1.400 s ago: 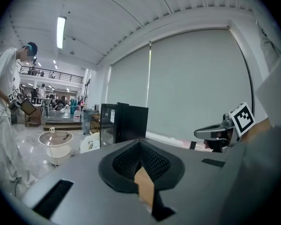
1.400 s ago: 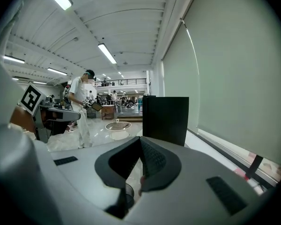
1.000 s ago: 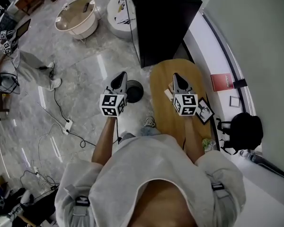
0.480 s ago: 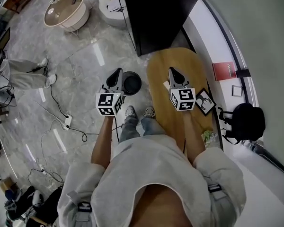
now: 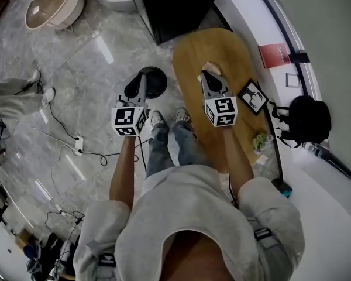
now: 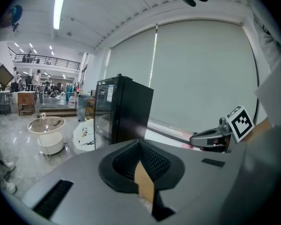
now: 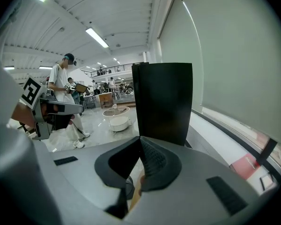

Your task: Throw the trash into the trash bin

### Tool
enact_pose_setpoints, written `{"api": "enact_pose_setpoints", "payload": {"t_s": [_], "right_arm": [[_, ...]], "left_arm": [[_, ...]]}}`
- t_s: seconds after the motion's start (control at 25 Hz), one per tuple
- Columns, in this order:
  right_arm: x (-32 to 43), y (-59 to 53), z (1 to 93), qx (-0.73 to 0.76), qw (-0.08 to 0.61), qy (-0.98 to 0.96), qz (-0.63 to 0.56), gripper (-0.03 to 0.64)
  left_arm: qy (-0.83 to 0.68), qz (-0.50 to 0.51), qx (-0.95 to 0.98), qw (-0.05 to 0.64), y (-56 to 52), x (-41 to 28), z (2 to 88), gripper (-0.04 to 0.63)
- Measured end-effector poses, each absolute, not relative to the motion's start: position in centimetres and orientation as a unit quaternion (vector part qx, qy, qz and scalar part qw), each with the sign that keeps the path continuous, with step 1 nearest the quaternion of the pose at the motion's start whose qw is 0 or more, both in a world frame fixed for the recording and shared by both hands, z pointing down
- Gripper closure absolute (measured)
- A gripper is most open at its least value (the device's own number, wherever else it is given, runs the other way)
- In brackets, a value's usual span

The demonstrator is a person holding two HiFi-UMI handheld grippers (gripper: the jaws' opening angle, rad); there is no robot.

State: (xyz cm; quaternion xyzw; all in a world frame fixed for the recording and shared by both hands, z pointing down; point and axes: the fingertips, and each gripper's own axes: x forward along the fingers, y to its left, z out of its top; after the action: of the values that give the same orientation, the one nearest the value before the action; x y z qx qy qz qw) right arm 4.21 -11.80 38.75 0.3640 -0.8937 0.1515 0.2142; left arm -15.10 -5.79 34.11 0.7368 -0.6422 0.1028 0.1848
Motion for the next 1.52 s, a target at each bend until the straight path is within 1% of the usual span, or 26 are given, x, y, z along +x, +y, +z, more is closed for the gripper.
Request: {"api": "enact_pose_setpoints", "payload": {"t_s": [0.16, 0.32, 0.72, 1.0, 1.32, 1.52], "right_arm": [[3.9, -9.8, 41.0, 0.377, 0.221, -0.884, 0.162, 0.588], [5.2, -7.5, 43.5, 0.401, 0.231, -0.867, 0.184, 0.589], [12.6, -2.6, 49.7, 0.478, 0.249, -0.806, 0.243, 0.588], [17.5, -0.5, 52.4, 0.518, 0.256, -0.772, 0.265, 0.588], [19.2, 0.8, 56.9, 0.52, 0.26, -0.761, 0.288, 0.588], [19.0, 1.0, 60.6, 0.517, 0.262, -0.758, 0.3, 0.588]], "left_arm": [[-0.625, 0.11, 0.747, 0.198, -4.6, -15.2, 36.8, 0.578], [-0.596, 0.125, 0.764, 0.213, -3.5, -13.9, 39.2, 0.578], [-0.517, 0.151, 0.809, 0.235, -4.1, -7.3, 44.2, 0.578], [-0.493, 0.165, 0.82, 0.24, -4.9, -4.3, 47.4, 0.578], [-0.482, 0.173, 0.818, 0.264, -3.8, -2.1, 51.6, 0.578], [-0.477, 0.184, 0.815, 0.273, -3.0, -1.7, 54.9, 0.578]]}}
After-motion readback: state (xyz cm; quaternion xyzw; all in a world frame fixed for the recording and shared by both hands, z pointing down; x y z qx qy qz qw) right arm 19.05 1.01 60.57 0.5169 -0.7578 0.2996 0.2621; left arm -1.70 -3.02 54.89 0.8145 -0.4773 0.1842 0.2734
